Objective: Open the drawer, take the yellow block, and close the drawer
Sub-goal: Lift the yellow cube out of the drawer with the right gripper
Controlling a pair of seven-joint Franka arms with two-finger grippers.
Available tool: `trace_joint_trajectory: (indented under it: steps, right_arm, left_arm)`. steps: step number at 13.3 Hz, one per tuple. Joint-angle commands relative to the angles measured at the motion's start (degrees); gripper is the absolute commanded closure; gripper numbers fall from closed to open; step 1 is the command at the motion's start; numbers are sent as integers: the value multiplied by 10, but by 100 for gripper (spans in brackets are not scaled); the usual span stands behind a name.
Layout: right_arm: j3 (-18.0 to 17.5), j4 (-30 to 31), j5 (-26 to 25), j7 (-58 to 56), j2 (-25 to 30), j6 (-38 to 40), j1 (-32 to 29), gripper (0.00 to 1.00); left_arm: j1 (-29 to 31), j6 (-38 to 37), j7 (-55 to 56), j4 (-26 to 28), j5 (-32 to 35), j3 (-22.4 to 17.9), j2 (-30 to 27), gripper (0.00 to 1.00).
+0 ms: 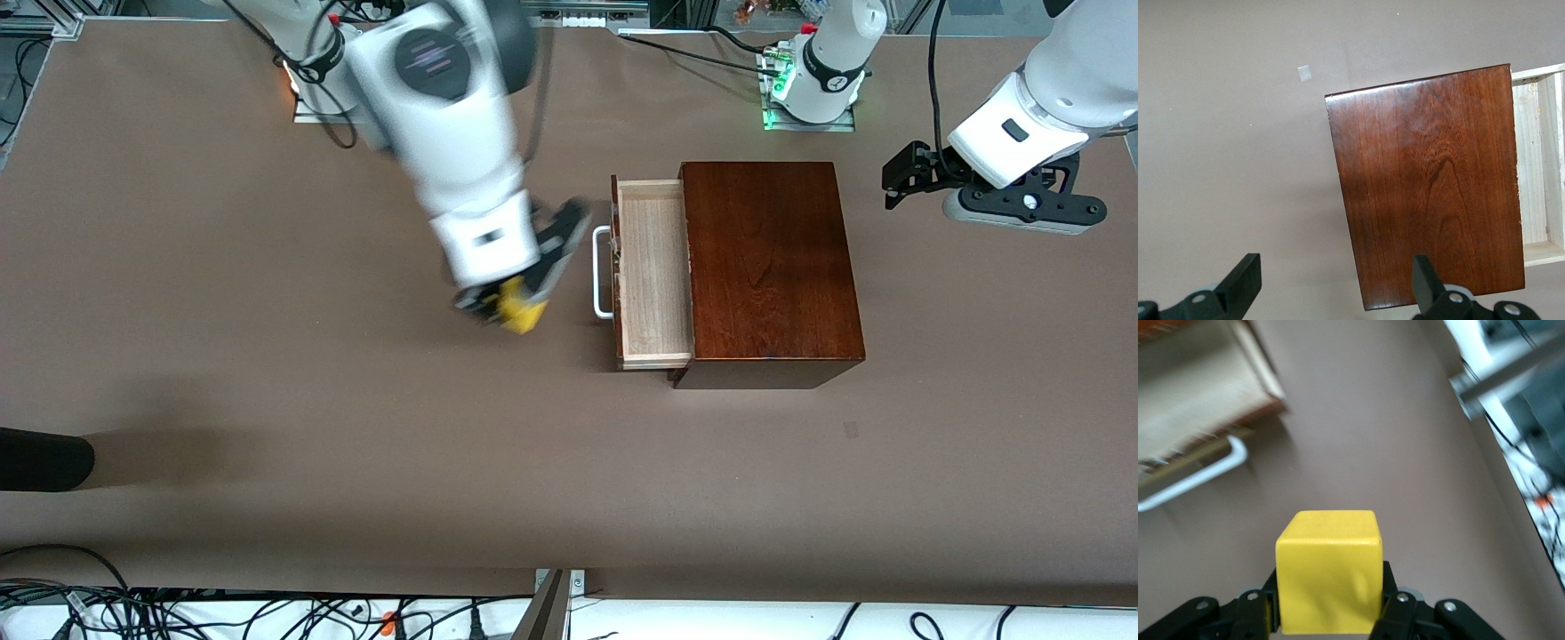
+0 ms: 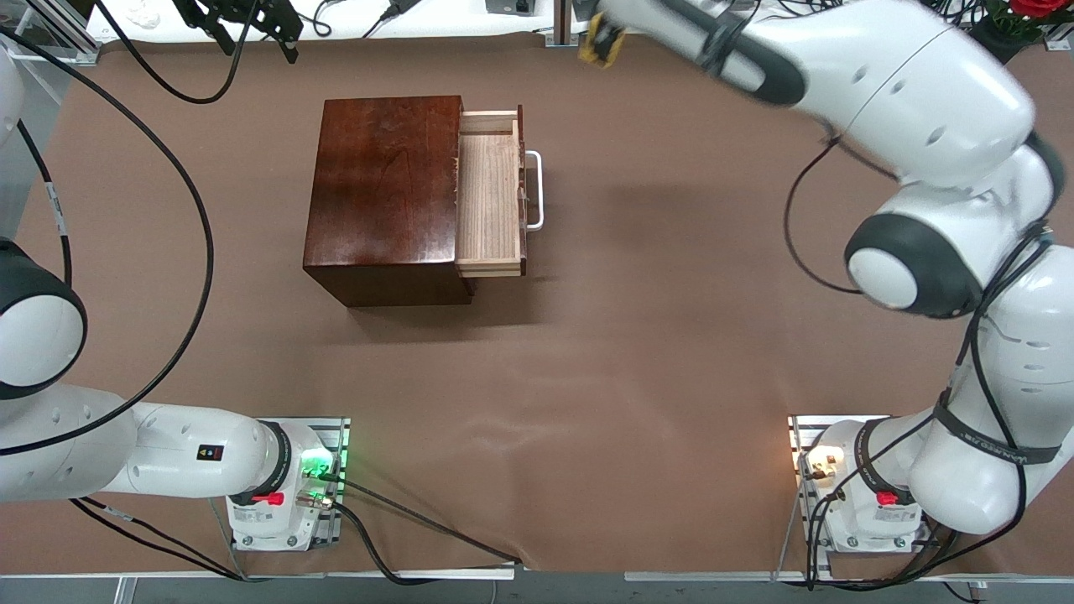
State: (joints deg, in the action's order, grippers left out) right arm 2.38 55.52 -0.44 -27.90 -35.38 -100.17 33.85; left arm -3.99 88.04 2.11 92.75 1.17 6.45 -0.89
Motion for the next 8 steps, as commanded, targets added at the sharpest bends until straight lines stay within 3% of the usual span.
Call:
trace_joint_trajectory:
  steps: [1, 5, 8]
  right_arm:
    - [-16, 31, 80, -38, 6, 8, -116, 100]
    - [-14, 73, 98, -43, 6, 43, -219, 100]
    - [-5, 107, 93, -12, 6, 56, -237, 100]
  left_arm:
    - [-1, -16, -11, -13, -8, 21, 3, 0]
    - [-18, -32, -155, -13, -15, 80, 40, 0]
    - [-46, -23, -185, -26, -29, 130, 95, 0]
